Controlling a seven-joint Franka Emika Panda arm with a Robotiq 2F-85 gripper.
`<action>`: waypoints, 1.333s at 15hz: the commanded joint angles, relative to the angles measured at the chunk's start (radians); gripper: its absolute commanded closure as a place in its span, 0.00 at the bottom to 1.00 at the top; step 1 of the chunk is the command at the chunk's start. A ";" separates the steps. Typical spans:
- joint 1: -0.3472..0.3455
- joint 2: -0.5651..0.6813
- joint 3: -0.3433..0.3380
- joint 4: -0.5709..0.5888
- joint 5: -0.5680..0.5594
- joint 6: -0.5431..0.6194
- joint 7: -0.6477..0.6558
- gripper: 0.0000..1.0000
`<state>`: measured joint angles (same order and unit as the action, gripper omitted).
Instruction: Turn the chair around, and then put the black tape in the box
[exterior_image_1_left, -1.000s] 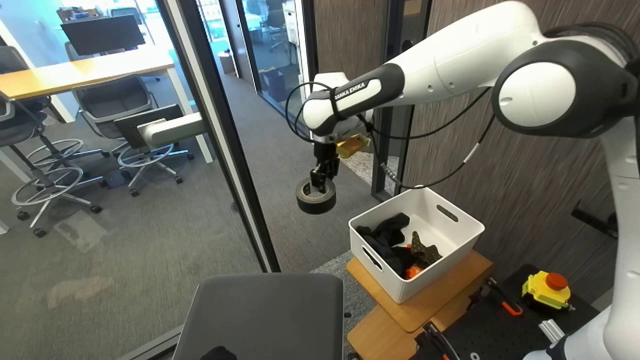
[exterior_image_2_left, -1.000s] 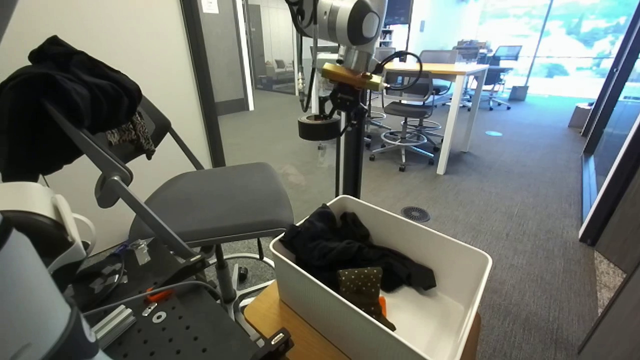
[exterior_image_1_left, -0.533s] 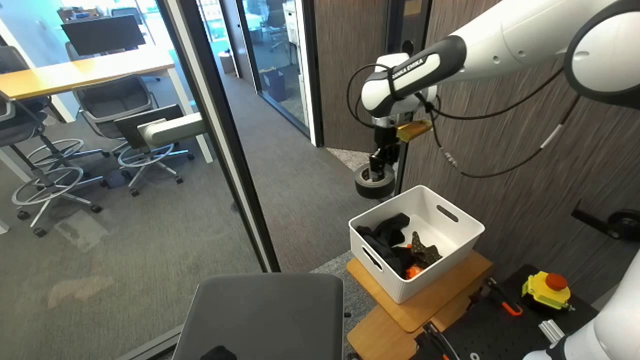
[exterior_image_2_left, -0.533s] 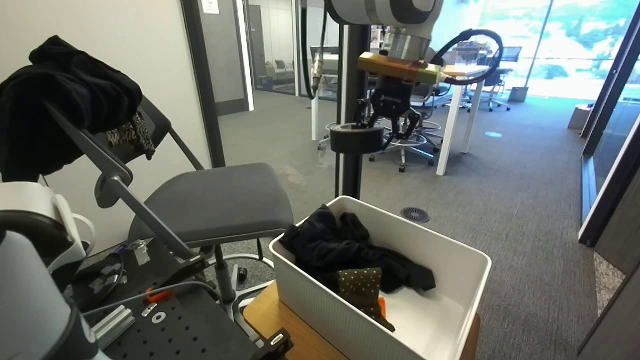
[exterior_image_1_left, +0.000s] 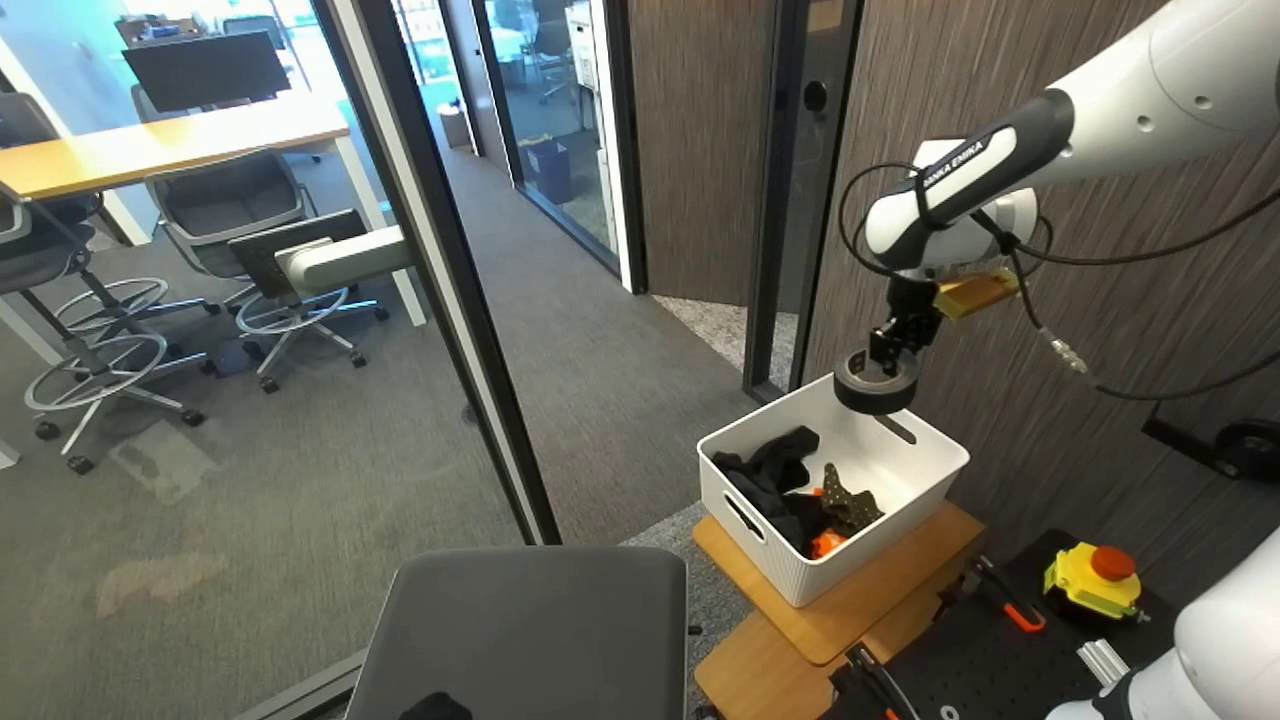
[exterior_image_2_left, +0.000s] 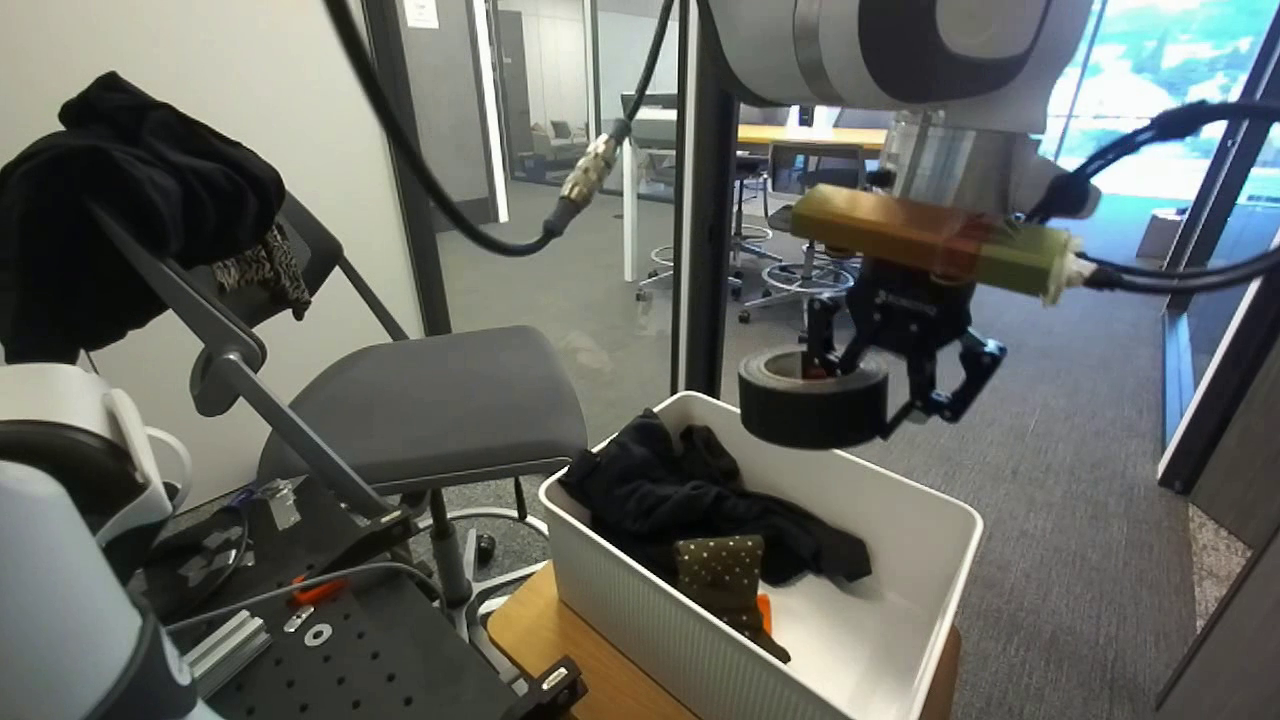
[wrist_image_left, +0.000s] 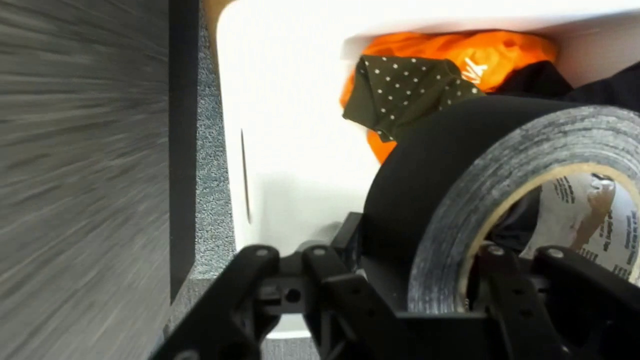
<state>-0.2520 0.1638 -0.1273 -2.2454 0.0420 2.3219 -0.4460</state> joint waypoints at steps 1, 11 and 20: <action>-0.031 0.020 -0.042 -0.078 0.017 0.113 -0.024 0.83; -0.113 0.310 0.023 0.040 0.105 0.198 -0.023 0.83; -0.168 0.449 0.088 0.166 0.108 0.199 -0.021 0.83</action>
<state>-0.3959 0.5833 -0.0663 -2.1244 0.1262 2.5189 -0.4563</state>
